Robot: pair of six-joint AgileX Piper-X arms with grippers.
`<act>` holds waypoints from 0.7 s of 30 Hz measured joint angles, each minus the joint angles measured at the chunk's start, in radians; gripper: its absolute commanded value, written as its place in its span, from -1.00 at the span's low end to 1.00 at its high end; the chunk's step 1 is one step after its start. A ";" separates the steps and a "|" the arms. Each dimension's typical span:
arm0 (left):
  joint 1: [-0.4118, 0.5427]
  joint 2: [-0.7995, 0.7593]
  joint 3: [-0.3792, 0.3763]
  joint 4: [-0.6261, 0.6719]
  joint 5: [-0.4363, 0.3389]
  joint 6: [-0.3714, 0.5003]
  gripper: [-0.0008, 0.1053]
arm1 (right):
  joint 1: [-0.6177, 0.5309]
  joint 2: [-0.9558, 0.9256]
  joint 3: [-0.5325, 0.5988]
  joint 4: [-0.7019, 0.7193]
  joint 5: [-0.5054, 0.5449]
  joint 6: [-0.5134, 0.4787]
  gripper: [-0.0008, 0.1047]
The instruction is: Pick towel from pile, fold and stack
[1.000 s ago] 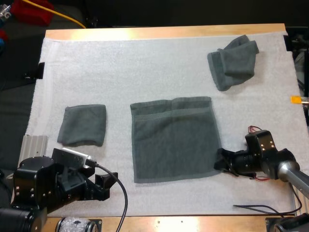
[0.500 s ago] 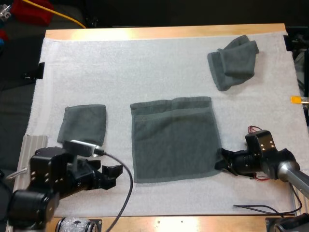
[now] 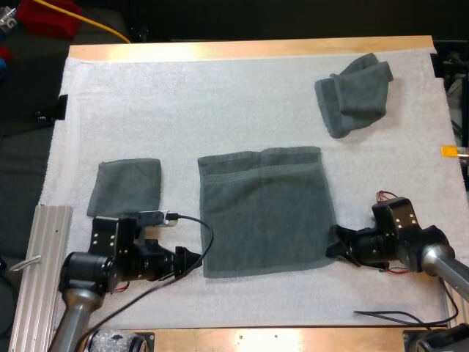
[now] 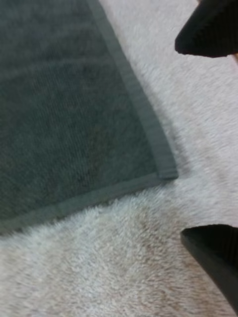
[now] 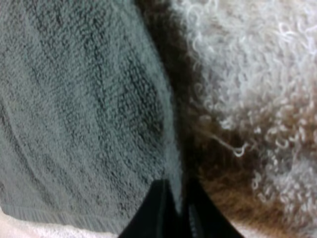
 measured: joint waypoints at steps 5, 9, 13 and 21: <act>0.000 0.131 0.001 -0.081 0.008 0.000 0.30 | 0.000 0.000 0.000 0.000 0.000 0.000 -0.96; 0.000 0.233 0.001 -0.120 0.023 -0.003 0.30 | 0.000 0.000 0.000 0.000 0.000 0.000 -0.96; 0.000 0.338 0.001 -0.135 0.030 0.000 0.30 | 0.000 0.000 0.000 0.000 0.000 0.000 -0.96; 0.000 0.450 0.001 -0.149 0.050 0.000 0.30 | 0.000 0.000 0.000 0.000 0.000 0.000 -0.96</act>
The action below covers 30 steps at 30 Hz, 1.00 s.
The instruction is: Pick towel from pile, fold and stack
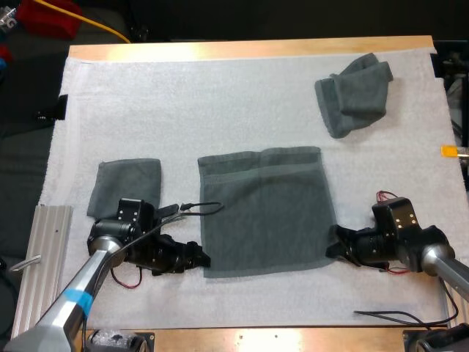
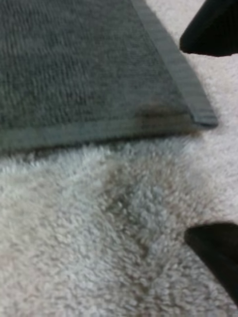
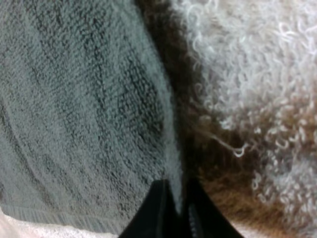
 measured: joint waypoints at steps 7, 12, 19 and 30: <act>0.002 0.057 -0.013 0.001 0.077 0.000 0.30 | 0.000 0.000 0.000 0.000 0.000 0.000 -0.96; 0.002 0.092 -0.014 -0.006 0.138 -0.003 0.30 | 0.000 0.000 0.000 0.000 0.000 0.000 -0.96; -0.101 0.109 -0.019 -0.042 0.164 -0.035 0.30 | 0.000 0.000 0.000 0.000 0.000 0.000 -0.96; -0.223 0.109 -0.019 -0.148 0.158 -0.175 0.30 | 0.000 0.000 0.000 0.000 -0.002 0.000 -0.96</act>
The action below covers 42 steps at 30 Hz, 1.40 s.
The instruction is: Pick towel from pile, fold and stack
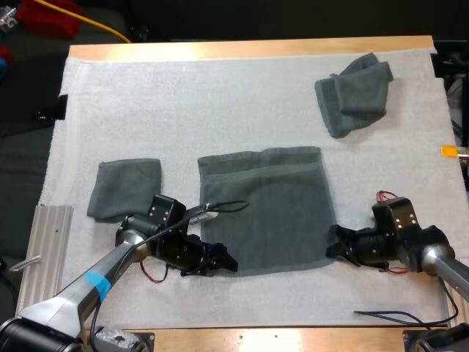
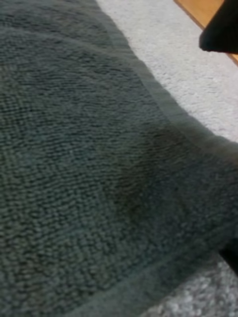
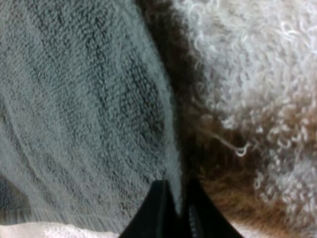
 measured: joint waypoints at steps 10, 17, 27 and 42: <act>-0.006 0.016 0.011 -0.002 -0.031 -0.004 -0.34 | 0.000 0.000 0.000 0.000 -0.001 0.000 -0.96; -0.006 -0.005 0.009 0.071 -0.150 0.099 -0.98 | 0.000 -0.005 0.000 0.004 -0.020 -0.034 -0.96; -0.008 -0.138 -0.052 0.127 -0.197 0.151 -0.98 | 0.000 -0.139 -0.011 0.138 0.064 -0.141 -0.96; -0.150 -0.185 -0.064 0.267 -0.185 0.173 -0.98 | 0.178 -0.236 -0.089 0.381 0.201 -0.177 -0.96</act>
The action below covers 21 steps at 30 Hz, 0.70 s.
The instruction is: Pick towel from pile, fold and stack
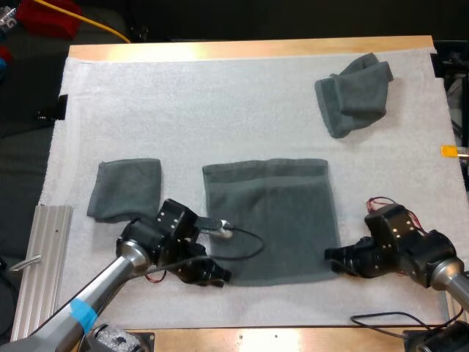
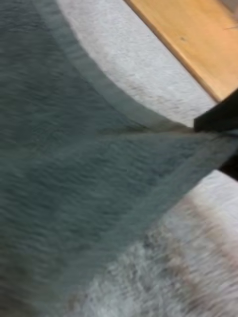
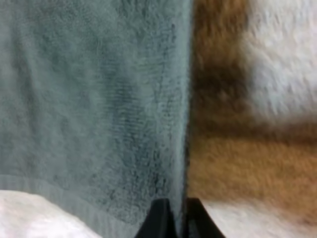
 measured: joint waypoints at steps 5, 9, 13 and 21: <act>-0.043 -0.003 0.000 0.082 -0.056 0.027 -0.98 | 0.075 -0.005 -0.027 0.093 0.059 0.000 -0.96; -0.078 -0.041 0.000 0.127 -0.059 0.035 -0.98 | 0.141 -0.040 -0.031 0.160 0.108 0.000 -0.96; -0.137 -0.072 0.000 0.165 -0.059 0.047 -0.98 | 0.206 -0.069 -0.031 0.224 0.128 0.002 -0.96; -0.114 -0.072 0.000 0.124 0.065 0.037 -0.98 | 0.239 -0.076 -0.031 0.151 0.163 0.149 -0.96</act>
